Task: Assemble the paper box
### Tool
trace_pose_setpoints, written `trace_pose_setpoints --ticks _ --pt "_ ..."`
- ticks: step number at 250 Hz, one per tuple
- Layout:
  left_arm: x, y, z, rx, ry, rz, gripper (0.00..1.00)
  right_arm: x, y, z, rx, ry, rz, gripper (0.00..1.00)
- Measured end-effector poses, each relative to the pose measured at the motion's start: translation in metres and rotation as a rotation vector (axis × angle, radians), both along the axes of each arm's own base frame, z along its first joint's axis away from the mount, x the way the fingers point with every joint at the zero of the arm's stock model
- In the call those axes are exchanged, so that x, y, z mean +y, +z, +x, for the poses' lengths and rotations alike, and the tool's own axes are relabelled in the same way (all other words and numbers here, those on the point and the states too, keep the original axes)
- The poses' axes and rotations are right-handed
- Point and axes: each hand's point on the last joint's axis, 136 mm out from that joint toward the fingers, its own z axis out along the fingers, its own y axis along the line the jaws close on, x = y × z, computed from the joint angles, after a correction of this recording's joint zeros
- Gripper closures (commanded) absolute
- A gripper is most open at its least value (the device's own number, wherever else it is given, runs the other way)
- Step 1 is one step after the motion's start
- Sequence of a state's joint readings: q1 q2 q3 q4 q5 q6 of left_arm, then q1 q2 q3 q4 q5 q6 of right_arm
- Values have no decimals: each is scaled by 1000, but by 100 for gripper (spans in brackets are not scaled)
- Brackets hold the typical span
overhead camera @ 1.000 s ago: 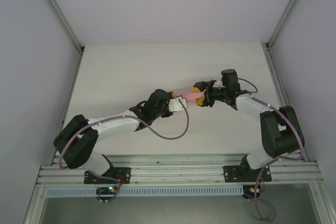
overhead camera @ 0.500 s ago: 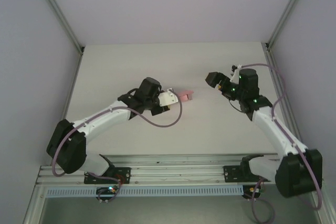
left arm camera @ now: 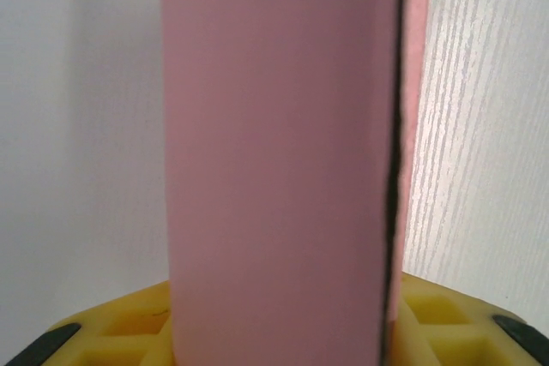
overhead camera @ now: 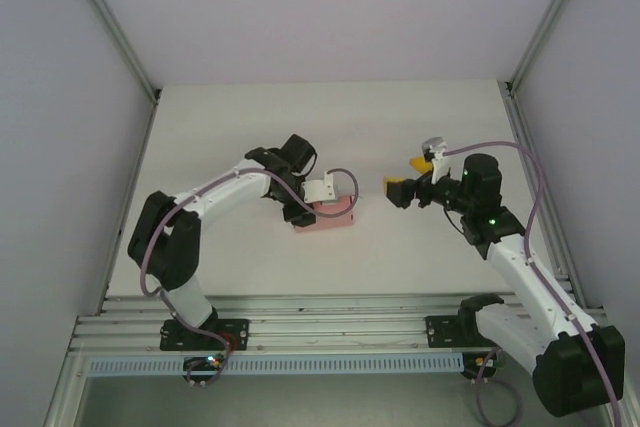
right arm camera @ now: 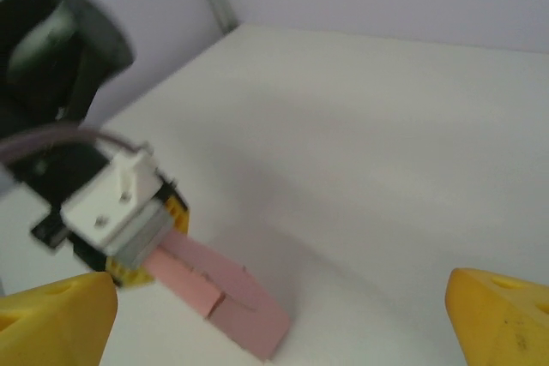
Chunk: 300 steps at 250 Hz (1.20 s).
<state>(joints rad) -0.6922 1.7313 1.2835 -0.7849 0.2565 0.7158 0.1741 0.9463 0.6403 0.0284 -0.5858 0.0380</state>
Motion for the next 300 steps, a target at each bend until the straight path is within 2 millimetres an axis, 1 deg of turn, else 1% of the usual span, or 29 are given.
trace_pose_setpoints --ticks 49,58,69,94,107,115,143,163,177,230,241,264,274,290,300 --pt "-2 -3 -1 35 -8 12 63 38 -41 -13 38 201 -237 13" --pt "-2 -3 -2 37 -11 11 63 44 -51 -14 36 233 -289 16" --pt "-2 -3 -2 37 -15 11 62 49 -62 -15 32 275 -340 22" --pt "-3 -3 -3 35 -19 13 63 52 -82 -10 40 317 -422 28" --pt "-3 -3 -3 32 -24 15 62 52 -90 -6 44 334 -451 33" --pt "-4 -3 -4 31 -26 16 63 53 -93 -3 43 346 -466 34" --pt "-5 -3 -5 29 -30 17 63 58 -98 5 24 380 -498 39" --pt "-5 -3 -4 28 -30 17 63 62 -97 6 5 406 -500 42" --pt "-5 -3 -4 27 -30 15 63 64 -97 5 -2 418 -499 48" --pt "-6 -3 -3 22 -30 11 63 75 -101 4 -5 460 -507 54" --pt "-7 -3 -3 21 -30 10 63 77 -104 5 2 464 -511 62" --pt "-7 -3 -2 18 -30 8 63 79 -111 8 12 466 -526 73" --pt "-7 -3 -1 15 -29 9 63 80 -112 8 16 465 -527 76" --pt "-7 -3 -1 14 -29 9 63 82 -111 10 7 459 -529 84" --pt "-7 -3 -1 12 -28 10 63 82 -111 11 6 450 -530 87"
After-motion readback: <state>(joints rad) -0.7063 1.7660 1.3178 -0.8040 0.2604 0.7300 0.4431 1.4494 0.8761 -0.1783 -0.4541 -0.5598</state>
